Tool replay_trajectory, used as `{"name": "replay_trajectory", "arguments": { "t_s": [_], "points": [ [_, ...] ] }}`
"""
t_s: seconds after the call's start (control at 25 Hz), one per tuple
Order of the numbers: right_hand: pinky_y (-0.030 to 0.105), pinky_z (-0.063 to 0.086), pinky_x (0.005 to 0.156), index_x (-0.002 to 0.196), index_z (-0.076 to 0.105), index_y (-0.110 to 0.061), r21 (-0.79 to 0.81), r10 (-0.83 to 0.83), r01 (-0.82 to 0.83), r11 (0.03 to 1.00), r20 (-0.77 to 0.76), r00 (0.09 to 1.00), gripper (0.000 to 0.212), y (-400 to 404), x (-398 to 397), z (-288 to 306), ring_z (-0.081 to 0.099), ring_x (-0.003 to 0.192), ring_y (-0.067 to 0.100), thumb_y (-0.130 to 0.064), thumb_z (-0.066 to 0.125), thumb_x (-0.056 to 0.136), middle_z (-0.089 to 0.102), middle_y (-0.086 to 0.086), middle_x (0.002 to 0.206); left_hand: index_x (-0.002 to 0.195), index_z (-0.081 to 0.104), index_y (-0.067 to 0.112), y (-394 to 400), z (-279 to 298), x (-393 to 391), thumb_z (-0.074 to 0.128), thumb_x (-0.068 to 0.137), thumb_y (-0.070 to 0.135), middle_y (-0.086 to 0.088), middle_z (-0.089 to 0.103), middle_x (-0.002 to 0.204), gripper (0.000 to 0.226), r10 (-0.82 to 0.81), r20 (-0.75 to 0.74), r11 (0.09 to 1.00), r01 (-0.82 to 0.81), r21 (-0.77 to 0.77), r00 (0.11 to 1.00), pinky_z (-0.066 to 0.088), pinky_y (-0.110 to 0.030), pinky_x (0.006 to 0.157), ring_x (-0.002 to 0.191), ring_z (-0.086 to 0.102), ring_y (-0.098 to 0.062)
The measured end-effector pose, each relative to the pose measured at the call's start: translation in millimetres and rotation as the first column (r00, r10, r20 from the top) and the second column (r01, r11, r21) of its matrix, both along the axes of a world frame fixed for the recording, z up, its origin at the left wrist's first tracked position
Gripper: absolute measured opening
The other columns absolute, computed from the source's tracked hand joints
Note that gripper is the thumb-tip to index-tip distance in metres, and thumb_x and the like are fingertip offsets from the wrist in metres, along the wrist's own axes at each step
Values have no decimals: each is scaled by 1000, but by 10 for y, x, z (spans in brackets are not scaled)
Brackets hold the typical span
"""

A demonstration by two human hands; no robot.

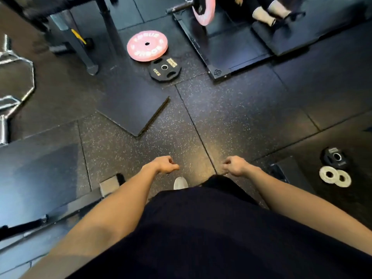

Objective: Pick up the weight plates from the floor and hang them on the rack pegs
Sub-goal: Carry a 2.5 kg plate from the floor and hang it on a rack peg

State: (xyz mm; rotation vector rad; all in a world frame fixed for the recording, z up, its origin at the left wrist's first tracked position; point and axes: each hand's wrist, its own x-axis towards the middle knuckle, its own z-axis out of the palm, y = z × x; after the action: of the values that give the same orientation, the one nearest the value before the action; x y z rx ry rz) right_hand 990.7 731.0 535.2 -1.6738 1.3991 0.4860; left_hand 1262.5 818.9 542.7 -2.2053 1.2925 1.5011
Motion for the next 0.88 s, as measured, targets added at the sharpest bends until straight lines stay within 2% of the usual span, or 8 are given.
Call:
{"name": "replay_trajectory", "arguments": {
  "t_s": [0.12,0.24,0.36,0.44,0.56,0.68,0.88],
  "points": [
    [28,45,89,114,64,-12,19,-138,138,990,19,990,34,-488,172,52,59,109,23,-35,58,89,64,7,120,117,57,11,-808,56,220,61,89,44,-7,65,109,44,-121,16,993,121,3,993,45,-31,89,106,61,-26],
    [31,45,92,113,65,-12,27,-220,220,975,7,975,33,-991,210,-9,58,111,25,-34,59,89,64,8,121,122,55,7,-1592,71,260,60,91,41,-11,62,124,46,-222,20,975,223,-18,975,43,-33,95,115,57,-29],
    [26,42,81,111,63,-12,53,-350,349,936,4,937,32,-1623,143,-125,59,106,24,-35,60,88,65,9,115,124,54,4,-2476,62,165,57,92,39,-14,60,127,47,-333,13,943,333,-16,943,42,-35,97,116,55,-31],
    [29,43,84,115,61,-11,69,-433,432,899,5,901,37,-2094,51,-168,59,106,25,-37,60,89,65,9,115,128,51,4,-3094,71,69,56,93,38,-15,58,130,49,-374,18,927,374,-15,927,42,-36,99,119,54,-31],
    [30,44,89,118,59,-9,91,-490,488,868,3,872,41,-2806,-187,-104,59,105,23,-37,60,89,64,8,113,121,54,5,-3985,121,-134,59,92,36,-15,60,125,43,-404,33,912,405,-61,914,43,-36,94,114,56,-31],
    [34,44,96,118,59,-6,41,-552,551,834,29,833,40,-3545,-541,50,59,110,26,-34,60,89,64,12,119,120,56,6,-4915,208,-486,61,91,36,-12,60,124,42,-462,15,882,461,-98,887,42,-33,93,114,56,-30],
    [32,43,92,115,60,-10,25,-678,678,734,71,731,37,-4512,-1045,115,59,107,24,-35,62,89,65,9,118,115,58,8,-6206,225,-1063,64,89,36,-10,63,119,38,-561,15,822,559,-111,828,41,-30,88,112,56,-27]
  ]
}}
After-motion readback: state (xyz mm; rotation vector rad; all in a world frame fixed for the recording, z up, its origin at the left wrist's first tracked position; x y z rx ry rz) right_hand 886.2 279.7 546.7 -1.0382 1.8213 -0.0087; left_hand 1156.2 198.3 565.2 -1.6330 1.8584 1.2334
